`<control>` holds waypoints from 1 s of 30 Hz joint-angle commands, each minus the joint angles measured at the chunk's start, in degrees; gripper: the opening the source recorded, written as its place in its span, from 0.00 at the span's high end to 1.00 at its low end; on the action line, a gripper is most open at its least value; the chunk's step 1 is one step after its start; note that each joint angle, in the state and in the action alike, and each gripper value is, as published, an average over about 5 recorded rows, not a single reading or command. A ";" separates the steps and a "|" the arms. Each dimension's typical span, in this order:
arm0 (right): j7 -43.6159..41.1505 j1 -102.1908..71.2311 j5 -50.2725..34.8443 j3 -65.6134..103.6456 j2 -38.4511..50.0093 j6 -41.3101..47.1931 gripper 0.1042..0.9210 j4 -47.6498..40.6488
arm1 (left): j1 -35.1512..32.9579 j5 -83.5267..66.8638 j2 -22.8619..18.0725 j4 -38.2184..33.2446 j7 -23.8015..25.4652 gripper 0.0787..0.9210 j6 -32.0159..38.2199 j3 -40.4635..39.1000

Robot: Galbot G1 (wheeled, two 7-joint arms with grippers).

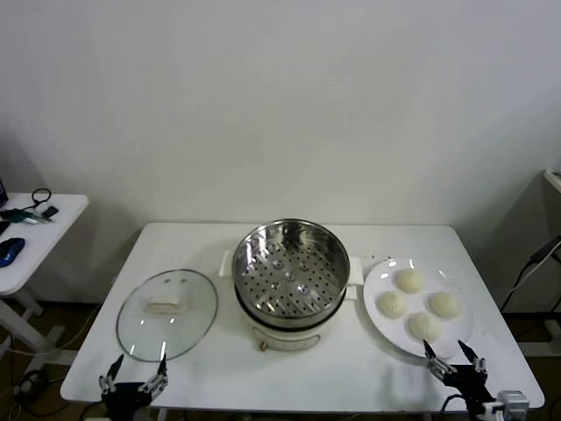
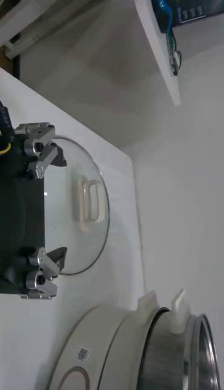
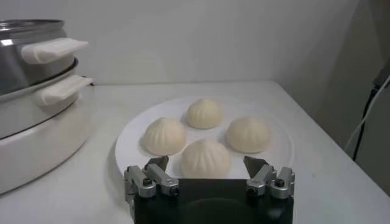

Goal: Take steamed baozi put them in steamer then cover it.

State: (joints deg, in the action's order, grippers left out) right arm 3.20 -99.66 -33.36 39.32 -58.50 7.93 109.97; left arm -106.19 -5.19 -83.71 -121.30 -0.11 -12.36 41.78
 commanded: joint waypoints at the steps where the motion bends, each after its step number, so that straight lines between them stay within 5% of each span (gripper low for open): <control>1: -0.10 5.92 1.87 1.41 2.46 7.49 0.12 1.94 | -0.04 0.14 0.01 -0.19 -0.02 0.12 -0.43 -0.22; 10: -7.84 37.16 4.07 -8.86 20.66 21.06 0.12 -7.94 | 0.13 0.09 0.19 -0.62 -0.08 0.12 -0.52 -0.51; 14: -19.84 54.00 5.17 -23.73 30.92 26.99 0.12 -13.86 | 0.06 0.03 0.27 -0.69 -0.15 0.12 -0.36 -0.58; 18: -38.45 72.90 15.33 -45.15 38.34 21.27 0.12 -20.09 | 0.01 -0.06 0.31 -1.02 -0.12 0.12 -0.29 -0.77; 24: -62.14 104.25 30.27 -80.85 38.36 4.09 0.12 -31.02 | 0.01 -0.03 0.23 -1.27 -0.03 0.12 -0.27 -0.95; 30: -73.38 127.75 32.07 -107.64 33.03 -2.21 0.12 -39.20 | -0.56 0.00 0.42 -1.50 0.08 0.12 -0.01 -0.96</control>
State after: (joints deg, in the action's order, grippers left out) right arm -45.42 -16.21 -11.59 -21.39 -27.57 15.40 84.12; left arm -106.50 -5.21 -83.43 -122.68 -0.08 -12.54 40.85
